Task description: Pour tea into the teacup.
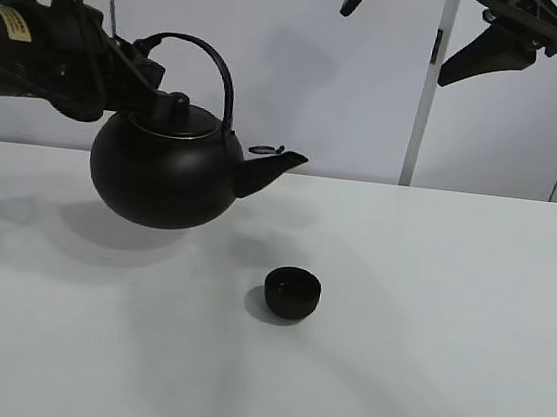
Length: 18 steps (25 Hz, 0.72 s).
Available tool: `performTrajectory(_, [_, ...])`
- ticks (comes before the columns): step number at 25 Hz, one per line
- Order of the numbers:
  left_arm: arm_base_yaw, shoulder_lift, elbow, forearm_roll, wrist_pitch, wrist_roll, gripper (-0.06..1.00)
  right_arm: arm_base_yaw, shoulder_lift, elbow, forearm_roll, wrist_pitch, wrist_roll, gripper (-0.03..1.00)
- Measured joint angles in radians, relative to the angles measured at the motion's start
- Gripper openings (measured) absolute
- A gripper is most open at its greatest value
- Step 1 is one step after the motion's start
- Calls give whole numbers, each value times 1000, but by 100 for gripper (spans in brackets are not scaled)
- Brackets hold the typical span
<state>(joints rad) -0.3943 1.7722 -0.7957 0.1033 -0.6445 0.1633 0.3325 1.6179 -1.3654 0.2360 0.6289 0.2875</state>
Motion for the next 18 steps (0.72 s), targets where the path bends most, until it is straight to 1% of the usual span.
performTrajectory(2, [0, -16, 30, -53, -22, -1, 10, 0, 0, 0, 0, 0, 0, 69])
performTrajectory(4, [0, -20, 79, -96, -70, -1, 10, 0, 0, 0, 0, 0, 0, 69])
performTrajectory(8, [0, -20, 179, -145, -165, 0, 10, 0, 0, 0, 0, 0, 0, 69])
performTrajectory(11, [0, -20, 238, -158, -220, 1, 10, 0, 0, 0, 0, 0, 0, 69])
performTrajectory(18, [0, -20, 303, -161, -308, 5, 10, 0, 0, 0, 0, 0, 0, 69])
